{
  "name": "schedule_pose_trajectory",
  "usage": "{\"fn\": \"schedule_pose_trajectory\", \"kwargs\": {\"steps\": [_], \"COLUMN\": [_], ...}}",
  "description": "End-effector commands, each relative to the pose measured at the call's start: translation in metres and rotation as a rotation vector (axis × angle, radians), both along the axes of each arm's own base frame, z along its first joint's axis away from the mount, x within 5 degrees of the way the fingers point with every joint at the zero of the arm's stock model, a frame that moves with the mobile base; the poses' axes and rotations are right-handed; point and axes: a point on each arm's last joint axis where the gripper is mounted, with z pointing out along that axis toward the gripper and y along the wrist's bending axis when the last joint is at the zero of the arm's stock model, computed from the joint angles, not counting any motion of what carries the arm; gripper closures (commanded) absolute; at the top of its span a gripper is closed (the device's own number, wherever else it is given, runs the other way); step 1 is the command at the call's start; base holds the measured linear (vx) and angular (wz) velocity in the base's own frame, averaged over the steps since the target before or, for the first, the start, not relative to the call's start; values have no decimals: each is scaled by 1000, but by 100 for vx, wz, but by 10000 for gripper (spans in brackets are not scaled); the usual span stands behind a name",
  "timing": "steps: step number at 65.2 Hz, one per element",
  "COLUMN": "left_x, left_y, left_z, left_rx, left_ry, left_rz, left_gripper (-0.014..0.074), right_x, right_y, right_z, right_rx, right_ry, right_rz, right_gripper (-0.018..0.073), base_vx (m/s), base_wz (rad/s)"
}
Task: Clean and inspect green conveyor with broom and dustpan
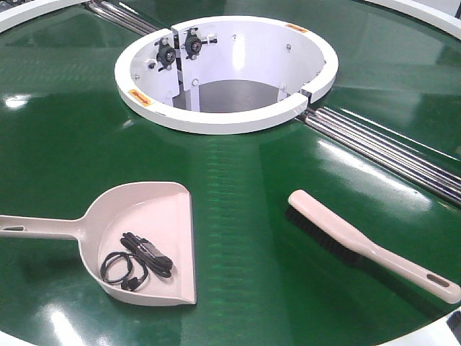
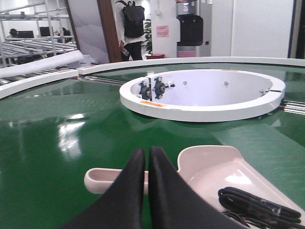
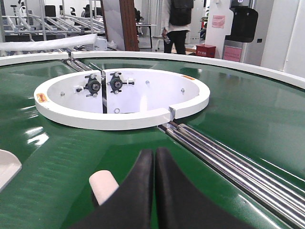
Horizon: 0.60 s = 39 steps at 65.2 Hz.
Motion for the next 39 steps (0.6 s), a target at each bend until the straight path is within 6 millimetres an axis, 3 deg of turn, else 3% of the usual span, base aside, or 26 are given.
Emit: {"fn": "schedule_pose_trajectory", "kwargs": {"steps": [1, 39], "left_x": [-1, -1], "left_y": [1, 1], "left_z": [4, 4], "left_rx": [-20, -21], "left_ry": [-76, -75], "left_rz": [10, 9], "left_gripper": [603, 603], "right_x": [0, 0], "right_y": [-1, -1], "right_z": [16, 16], "right_rx": [13, 13], "right_ry": [-99, -99], "right_rz": [-10, -10], "right_gripper": [568, 568], "base_vx": [0, 0], "base_wz": [0, 0]}}
